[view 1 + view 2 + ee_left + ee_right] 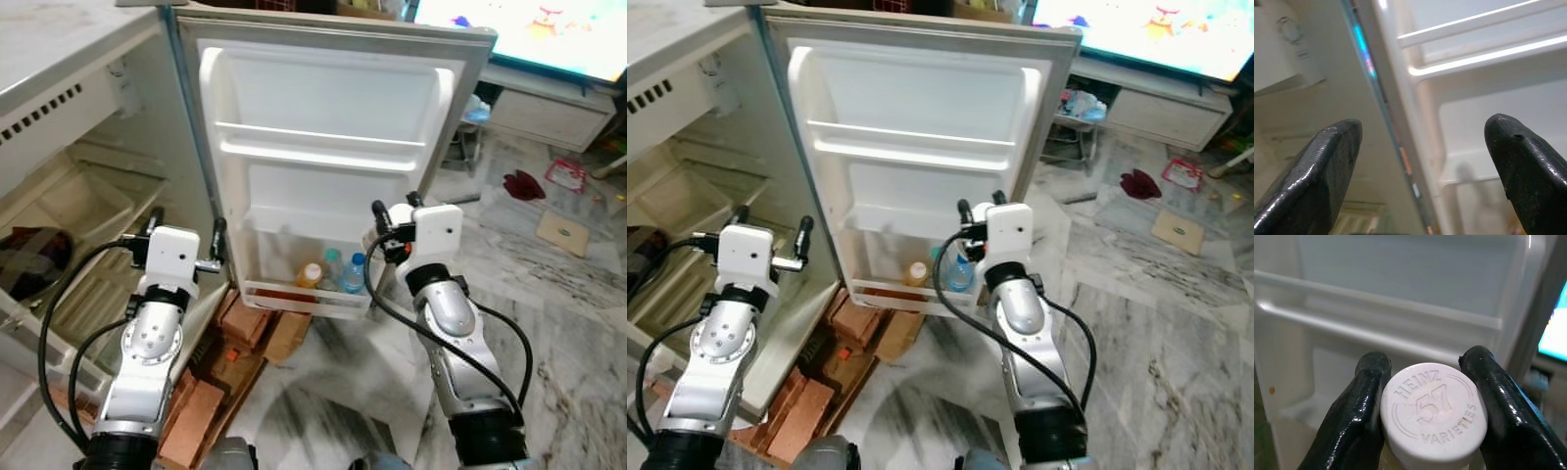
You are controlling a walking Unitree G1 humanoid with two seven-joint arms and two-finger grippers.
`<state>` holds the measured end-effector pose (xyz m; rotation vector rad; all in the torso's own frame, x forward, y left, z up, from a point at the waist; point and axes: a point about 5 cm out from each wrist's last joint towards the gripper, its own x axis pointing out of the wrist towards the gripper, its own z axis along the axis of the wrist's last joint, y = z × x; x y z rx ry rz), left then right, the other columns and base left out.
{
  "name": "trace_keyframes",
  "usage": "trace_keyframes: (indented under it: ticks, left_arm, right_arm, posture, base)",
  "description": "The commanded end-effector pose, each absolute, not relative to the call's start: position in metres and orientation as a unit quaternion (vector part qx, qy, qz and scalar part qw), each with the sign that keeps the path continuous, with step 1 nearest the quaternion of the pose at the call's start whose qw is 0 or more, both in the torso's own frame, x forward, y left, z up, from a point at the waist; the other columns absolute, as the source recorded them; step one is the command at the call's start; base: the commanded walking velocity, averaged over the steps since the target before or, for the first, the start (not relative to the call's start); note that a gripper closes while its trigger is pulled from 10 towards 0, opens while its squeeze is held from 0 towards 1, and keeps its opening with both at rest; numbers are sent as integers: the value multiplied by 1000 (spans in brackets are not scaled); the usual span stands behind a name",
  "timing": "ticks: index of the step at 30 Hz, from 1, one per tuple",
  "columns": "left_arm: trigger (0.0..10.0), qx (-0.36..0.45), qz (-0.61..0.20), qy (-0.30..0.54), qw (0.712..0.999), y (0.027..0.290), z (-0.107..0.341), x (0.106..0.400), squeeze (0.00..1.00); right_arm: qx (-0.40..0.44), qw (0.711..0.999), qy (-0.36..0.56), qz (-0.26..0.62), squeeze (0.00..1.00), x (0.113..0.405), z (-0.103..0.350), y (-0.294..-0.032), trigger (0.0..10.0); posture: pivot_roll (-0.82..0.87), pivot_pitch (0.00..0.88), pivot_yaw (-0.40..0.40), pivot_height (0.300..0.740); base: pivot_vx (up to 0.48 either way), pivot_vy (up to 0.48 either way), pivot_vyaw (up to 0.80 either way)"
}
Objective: Restocking fridge
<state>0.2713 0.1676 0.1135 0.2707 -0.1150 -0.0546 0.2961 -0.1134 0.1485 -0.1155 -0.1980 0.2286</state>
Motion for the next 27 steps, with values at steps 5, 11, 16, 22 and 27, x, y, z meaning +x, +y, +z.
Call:
trace_keyframes:
  ticks: [5, 11, 16, 22, 27]
  left_arm:
    - [10000, 127, -39, -65, 989, 165, 117, 273, 0]
    - [10000, 124, -45, -65, 989, 164, 118, 274, 0]
    - [10000, 109, -37, -60, 992, 165, 119, 274, 0]
    - [10000, 109, -45, -60, 991, 165, 121, 272, 0]
    - [10000, 108, -47, -60, 991, 165, 121, 270, 0]
  right_arm:
    - [-55, 971, -189, 136, 0, 309, 193, -101, 10000]
    - [-56, 959, -229, 160, 0, 324, 218, -90, 10000]
    - [-73, 948, -264, 164, 0, 334, 236, -83, 10000]
    - [-123, 937, -302, 122, 0, 352, 254, -85, 10000]
    - [-146, 937, -305, 91, 0, 364, 256, -94, 10000]
  posture:
    - [35, 65, -52, 740]
    - [44, 63, -51, 740]
    - [53, 64, -52, 740]
    - [67, 76, -53, 740]
    - [80, 85, -54, 740]
  base:
    - [0, 0, 0]
    - [0, 0, 0]
    - [0, 0, 0]
    - [0, 0, 0]
    - [0, 0, 0]
